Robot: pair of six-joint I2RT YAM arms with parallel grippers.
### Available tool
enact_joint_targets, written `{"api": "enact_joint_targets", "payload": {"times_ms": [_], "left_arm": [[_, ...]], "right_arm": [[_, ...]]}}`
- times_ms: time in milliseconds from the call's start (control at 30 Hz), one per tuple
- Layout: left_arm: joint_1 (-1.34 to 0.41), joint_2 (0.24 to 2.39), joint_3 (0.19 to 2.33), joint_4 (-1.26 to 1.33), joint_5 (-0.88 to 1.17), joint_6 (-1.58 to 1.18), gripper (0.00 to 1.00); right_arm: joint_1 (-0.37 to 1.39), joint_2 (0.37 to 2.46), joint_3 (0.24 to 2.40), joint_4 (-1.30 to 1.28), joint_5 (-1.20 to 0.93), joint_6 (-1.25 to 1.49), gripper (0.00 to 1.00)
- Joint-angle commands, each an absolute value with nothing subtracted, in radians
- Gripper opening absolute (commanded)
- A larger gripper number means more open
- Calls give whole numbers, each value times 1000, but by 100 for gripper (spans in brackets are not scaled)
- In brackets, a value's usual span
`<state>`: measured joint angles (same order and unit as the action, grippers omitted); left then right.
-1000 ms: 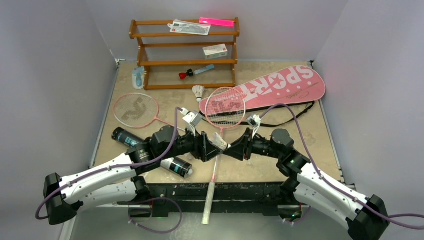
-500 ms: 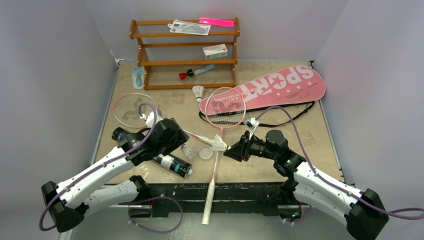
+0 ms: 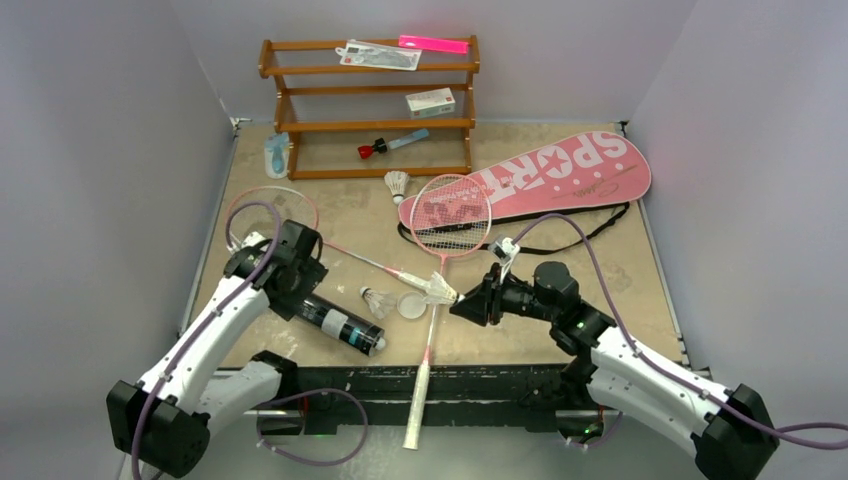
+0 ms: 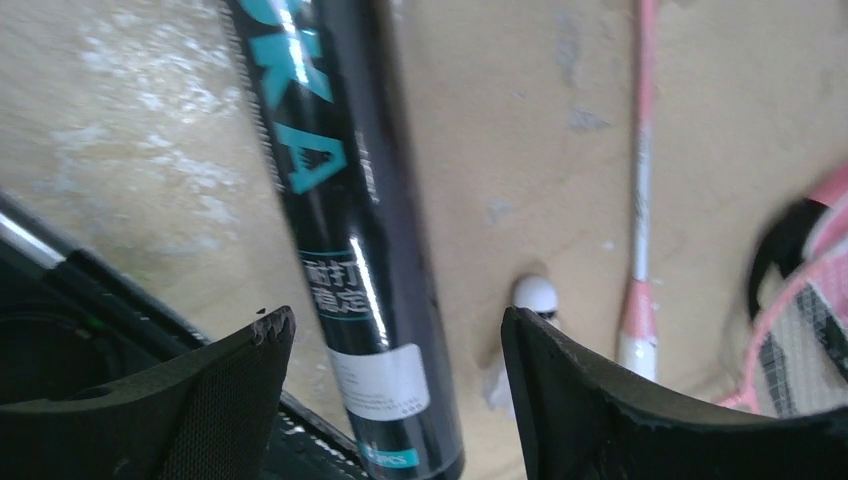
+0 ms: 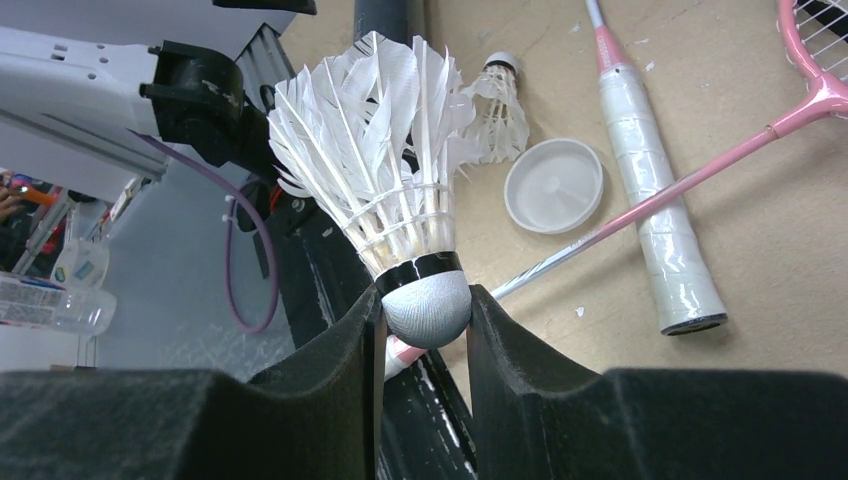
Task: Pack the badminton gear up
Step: Pick up the shuttle tube at the center of the board.
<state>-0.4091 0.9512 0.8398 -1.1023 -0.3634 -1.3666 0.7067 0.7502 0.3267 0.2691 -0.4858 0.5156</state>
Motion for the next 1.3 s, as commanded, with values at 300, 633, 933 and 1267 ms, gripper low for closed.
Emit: {"api": "enact_joint_targets", "payload": {"times_ms": [300, 633, 933, 1267], "left_arm": [[-293, 1073, 833, -1148, -324, -1296, 92], [-288, 1136, 730, -933, -244, -1312, 92], [-288, 1207, 667, -835, -217, -1359, 84], [-288, 1199, 681, -866, -231, -1348, 65]], "right_arm": [[709, 714, 376, 226, -491, 452, 18], [709, 666, 363, 189, -496, 445, 18], [709, 635, 358, 146, -490, 443, 19], [709, 656, 358, 160, -516, 439, 20]]}}
